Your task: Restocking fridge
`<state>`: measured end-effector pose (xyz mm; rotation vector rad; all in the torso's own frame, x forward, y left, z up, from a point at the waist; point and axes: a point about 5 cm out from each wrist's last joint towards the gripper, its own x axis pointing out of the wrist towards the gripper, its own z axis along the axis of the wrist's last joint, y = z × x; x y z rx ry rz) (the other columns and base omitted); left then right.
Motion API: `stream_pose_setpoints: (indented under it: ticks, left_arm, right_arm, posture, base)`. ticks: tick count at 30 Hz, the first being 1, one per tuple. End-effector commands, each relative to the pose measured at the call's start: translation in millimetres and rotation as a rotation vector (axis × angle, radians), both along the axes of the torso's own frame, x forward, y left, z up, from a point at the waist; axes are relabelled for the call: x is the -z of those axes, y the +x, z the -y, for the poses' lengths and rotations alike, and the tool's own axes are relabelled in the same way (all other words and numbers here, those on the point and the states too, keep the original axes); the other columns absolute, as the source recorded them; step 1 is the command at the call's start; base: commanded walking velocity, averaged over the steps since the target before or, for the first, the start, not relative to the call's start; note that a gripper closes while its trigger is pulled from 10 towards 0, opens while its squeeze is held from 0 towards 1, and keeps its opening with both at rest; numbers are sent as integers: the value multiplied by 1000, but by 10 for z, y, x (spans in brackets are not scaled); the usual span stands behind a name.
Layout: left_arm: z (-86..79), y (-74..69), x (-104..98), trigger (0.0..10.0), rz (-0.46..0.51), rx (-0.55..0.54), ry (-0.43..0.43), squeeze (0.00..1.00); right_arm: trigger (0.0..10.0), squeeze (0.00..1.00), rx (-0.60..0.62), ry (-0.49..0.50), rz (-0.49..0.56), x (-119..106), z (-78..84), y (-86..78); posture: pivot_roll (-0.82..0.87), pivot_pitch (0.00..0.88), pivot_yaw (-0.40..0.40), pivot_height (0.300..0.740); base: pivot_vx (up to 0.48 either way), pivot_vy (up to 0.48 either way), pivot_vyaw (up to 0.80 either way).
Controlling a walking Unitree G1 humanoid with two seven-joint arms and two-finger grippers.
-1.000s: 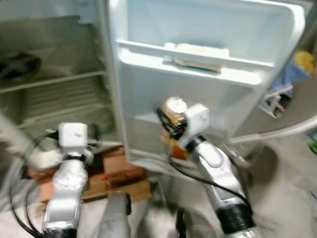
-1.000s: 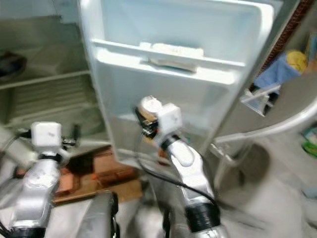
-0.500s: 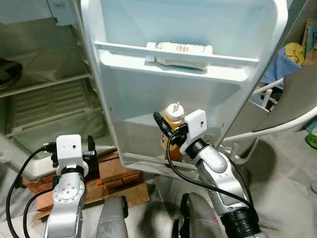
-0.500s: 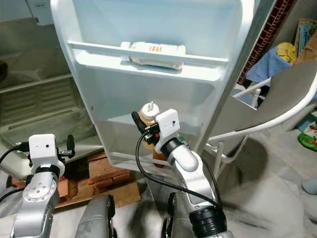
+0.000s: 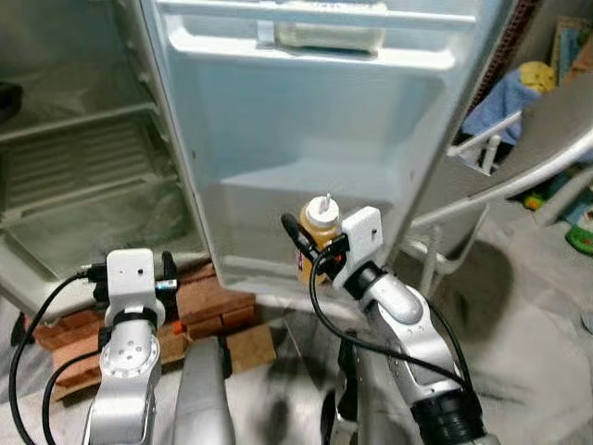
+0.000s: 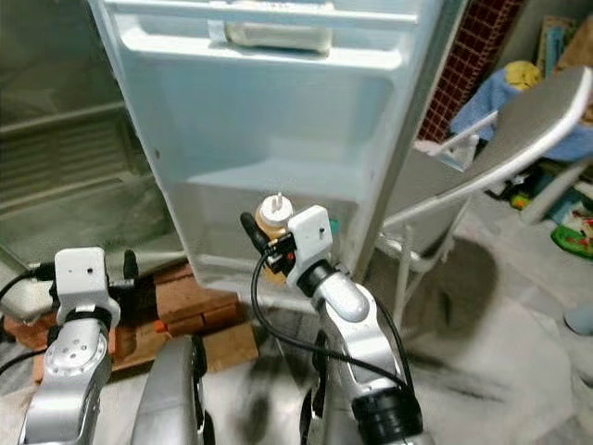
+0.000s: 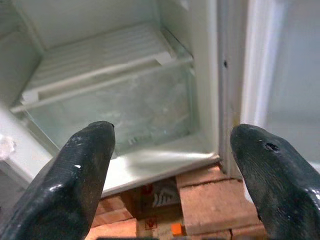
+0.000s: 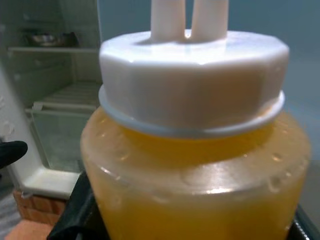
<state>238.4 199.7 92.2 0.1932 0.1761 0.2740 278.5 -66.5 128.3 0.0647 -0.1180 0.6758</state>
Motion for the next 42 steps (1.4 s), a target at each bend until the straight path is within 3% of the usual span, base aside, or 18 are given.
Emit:
stream_pose_setpoints:
  ticks: [1,14,21,26,32,39,42]
  left_arm:
    - [-10,-4,-38,10000,6,-16,19,0]
    - [-34,-24,-46,10000,-8,-33,37,0]
    - [-29,-107,-51,10000,-36,15,29,0]
    - [-57,-137,-160,10000,16,12,41,0]
    - [-77,-245,-206,10000,0,12,51,0]
    - [24,-307,-252,10000,-7,75,88,0]
    - [61,-321,-273,10000,-14,83,78,0]
  right_arm:
    - [10000,0,-6,18,21,-70,-12,4]
    - [10000,0,-57,-5,59,-89,-87,11]
    - [10000,0,-68,-54,116,-108,-185,179]
    - [10000,0,-84,-95,102,-7,-247,237]
    - [10000,0,-85,-126,120,17,-276,337]
    - [10000,0,-22,-143,197,-146,-255,497]
    - [10000,0,52,-199,264,-209,-250,582]
  posture:
    - [122,66,-9,515]
    - [140,91,-14,515]
    - [163,132,-15,515]
    - [189,168,-17,515]
    - [207,213,-14,475]
    - [209,242,-8,460]
    - [214,262,-6,460]
  base:
    - [0,0,0]
    - [0,0,575]
    - [0,0,0]
    - [0,0,0]
    - [0,0,0]
    - [0,0,0]
    - [0,0,0]
